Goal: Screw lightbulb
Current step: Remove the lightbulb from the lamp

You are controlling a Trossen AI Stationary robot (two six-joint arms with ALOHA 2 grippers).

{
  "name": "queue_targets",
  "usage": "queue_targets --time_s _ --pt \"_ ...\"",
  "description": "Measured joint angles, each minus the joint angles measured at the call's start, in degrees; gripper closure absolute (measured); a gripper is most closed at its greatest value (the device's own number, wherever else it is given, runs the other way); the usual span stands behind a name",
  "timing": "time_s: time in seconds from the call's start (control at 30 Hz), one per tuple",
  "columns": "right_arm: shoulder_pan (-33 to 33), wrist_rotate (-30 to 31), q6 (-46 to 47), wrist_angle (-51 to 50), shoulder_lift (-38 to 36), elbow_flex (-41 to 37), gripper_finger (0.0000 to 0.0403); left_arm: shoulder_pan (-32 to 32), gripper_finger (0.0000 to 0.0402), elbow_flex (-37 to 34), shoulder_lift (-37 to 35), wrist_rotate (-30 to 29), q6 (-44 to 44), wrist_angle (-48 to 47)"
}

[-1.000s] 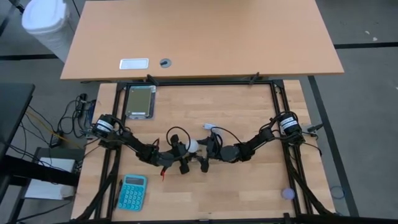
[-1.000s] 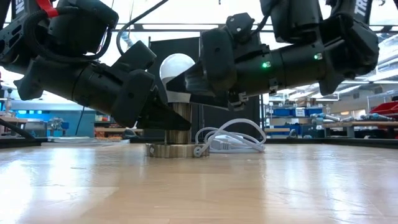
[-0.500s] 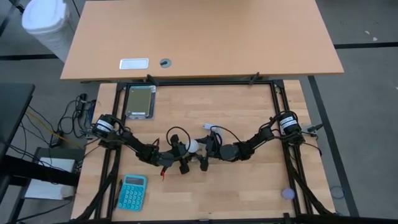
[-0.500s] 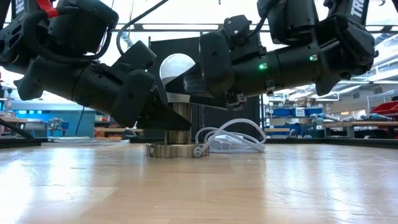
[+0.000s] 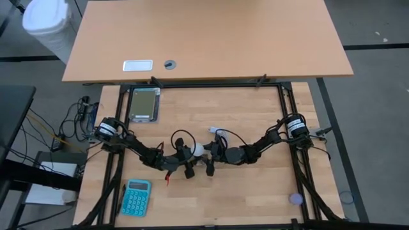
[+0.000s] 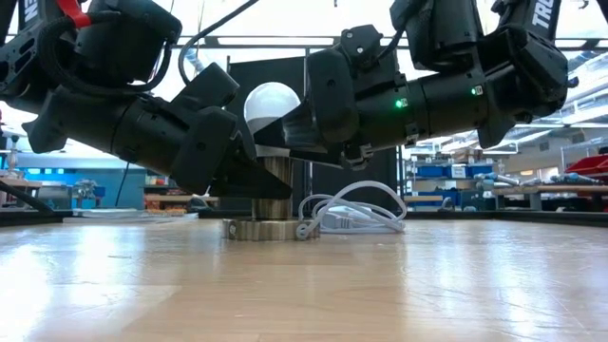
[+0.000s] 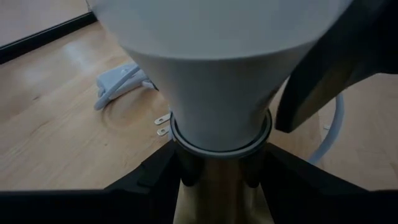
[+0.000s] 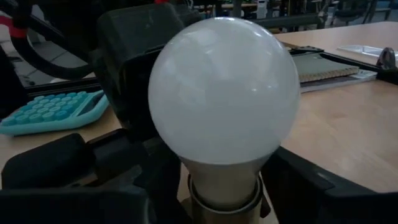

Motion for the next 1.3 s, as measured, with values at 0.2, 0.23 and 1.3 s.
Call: queue_targets --time_s 0.2,0.23,1.3 --pt "0.03 -0.23 -0.49 -0.16 0.00 -0.04 0.0218 0.00 0.0208 -0.02 0.00 0.00 -0.07 0.00" --pt "0.04 -0.53 -0.49 -0.19 0.00 -0.04 0.0218 0.00 0.0208 -0.02 0.00 0.00 -0.09 0.00" --pt "-14.00 -52.76 -5.31 -0.05 -2.58 -4.04 0.0221 -0.04 0.0208 0.13 -0.02 5.51 1.77 1.19"
